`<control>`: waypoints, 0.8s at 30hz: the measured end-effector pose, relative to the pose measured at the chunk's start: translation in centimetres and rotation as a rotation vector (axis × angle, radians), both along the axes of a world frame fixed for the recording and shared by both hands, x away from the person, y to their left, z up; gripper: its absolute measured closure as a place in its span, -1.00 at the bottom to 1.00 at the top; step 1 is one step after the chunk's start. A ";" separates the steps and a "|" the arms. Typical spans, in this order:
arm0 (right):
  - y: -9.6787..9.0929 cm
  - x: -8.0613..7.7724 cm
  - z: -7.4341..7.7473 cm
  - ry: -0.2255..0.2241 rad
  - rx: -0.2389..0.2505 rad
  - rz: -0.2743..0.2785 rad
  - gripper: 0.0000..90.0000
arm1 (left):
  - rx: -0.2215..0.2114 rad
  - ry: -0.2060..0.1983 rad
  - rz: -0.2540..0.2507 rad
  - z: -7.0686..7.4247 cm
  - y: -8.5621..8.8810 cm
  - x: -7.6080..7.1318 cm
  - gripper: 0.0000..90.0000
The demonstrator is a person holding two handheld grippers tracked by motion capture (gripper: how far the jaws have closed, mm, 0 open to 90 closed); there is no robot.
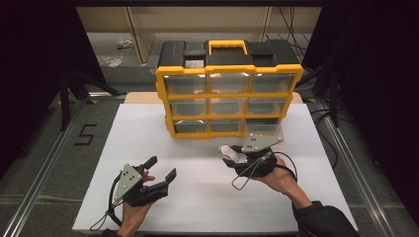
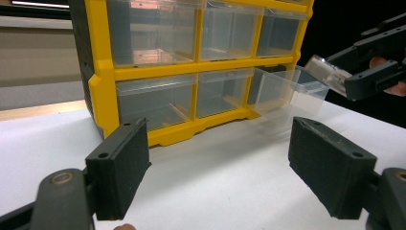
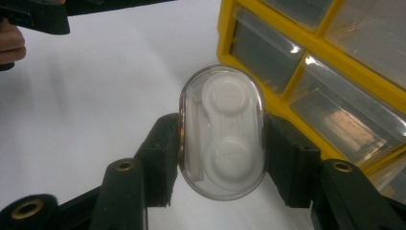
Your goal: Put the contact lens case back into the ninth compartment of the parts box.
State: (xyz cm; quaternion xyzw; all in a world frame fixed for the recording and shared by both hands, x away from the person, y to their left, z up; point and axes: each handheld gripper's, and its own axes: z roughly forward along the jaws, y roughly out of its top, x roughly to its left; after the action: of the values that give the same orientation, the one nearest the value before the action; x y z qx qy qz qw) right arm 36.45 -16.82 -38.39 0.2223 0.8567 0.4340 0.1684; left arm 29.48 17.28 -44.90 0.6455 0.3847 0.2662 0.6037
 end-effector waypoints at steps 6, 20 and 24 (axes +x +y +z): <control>-0.8 0.2 0.5 -0.011 0.018 -0.021 0.10 | 0.000 0.000 0.000 0.0 0.0 0.0 -0.53; -2.1 0.7 1.1 -0.027 0.045 -0.067 0.10 | -0.001 -0.001 0.000 0.0 0.0 0.0 -0.53; -2.5 0.9 1.3 -0.031 0.055 -0.081 0.10 | -0.001 -0.001 0.001 0.0 0.0 0.0 -0.53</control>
State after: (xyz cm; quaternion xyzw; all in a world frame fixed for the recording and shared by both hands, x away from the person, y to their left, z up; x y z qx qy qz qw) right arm 37.30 -19.34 -37.09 0.2544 0.8320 0.4536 0.1929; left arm 29.47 17.30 -44.89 0.6449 0.3849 0.2664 0.6041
